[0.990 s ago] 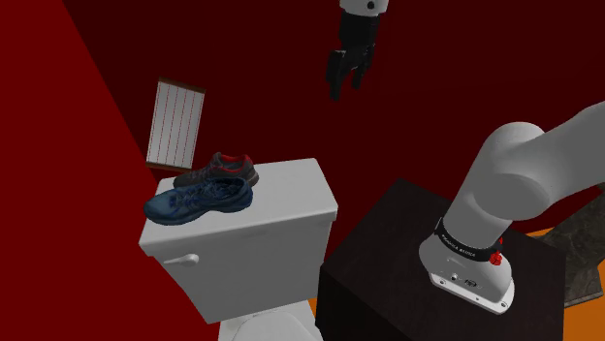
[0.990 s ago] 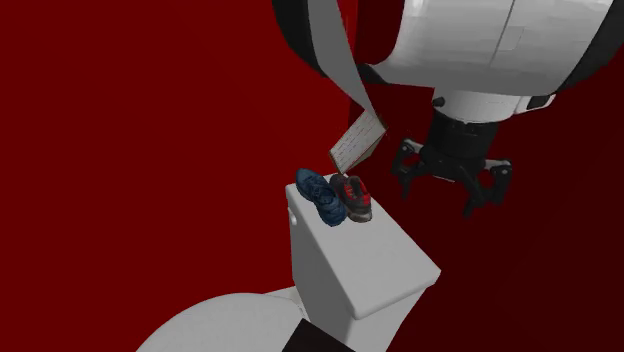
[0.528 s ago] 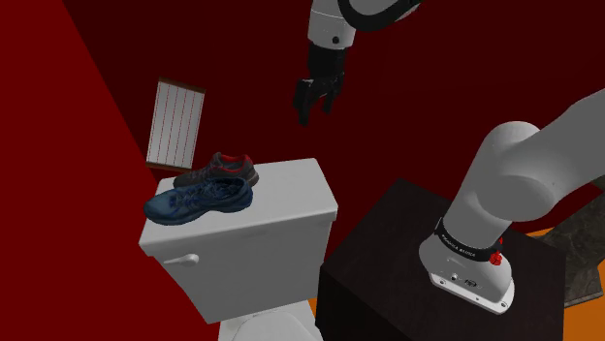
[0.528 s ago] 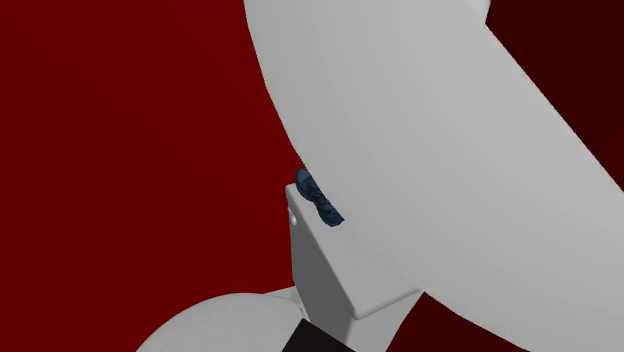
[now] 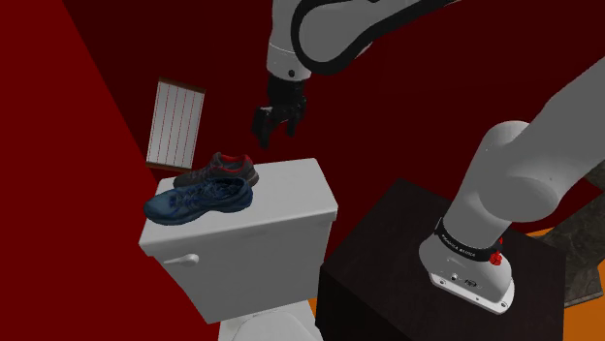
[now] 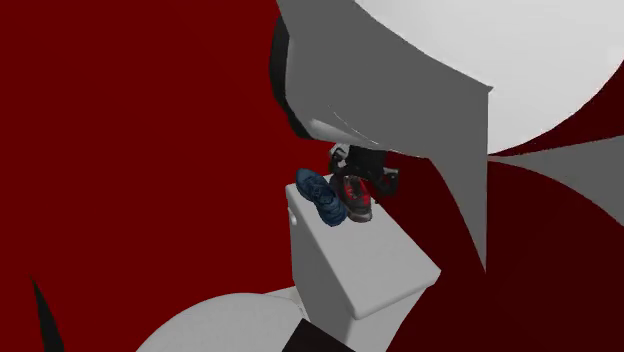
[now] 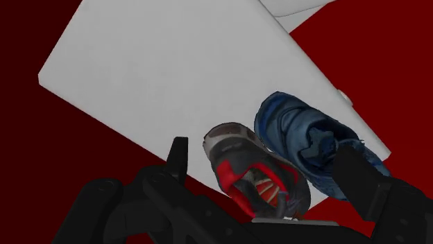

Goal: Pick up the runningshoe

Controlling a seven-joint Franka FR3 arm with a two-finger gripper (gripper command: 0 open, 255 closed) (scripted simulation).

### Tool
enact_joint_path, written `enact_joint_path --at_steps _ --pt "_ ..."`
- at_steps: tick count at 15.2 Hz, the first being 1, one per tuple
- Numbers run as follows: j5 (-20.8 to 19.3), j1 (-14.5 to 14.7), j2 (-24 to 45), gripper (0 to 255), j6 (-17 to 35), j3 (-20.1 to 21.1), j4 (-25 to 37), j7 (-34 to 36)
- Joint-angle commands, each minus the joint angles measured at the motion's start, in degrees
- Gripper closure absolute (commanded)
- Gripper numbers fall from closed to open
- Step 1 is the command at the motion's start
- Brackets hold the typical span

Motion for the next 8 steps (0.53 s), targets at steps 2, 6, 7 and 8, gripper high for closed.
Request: enact_joint_path --at_steps 2,6,7,8 --pt "0.3 0.8 5.3 0 5.1 2.1 1.8 2.0" --pt "-0.7 1.5 12.8 0 10.8 4.8 5.4 5.0" --pt "-1.3 1.7 14.8 0 12.1 5.4 6.4 5.8" --pt "-1.9 1.9 16.7 0 13.4 6.0 7.6 6.8"
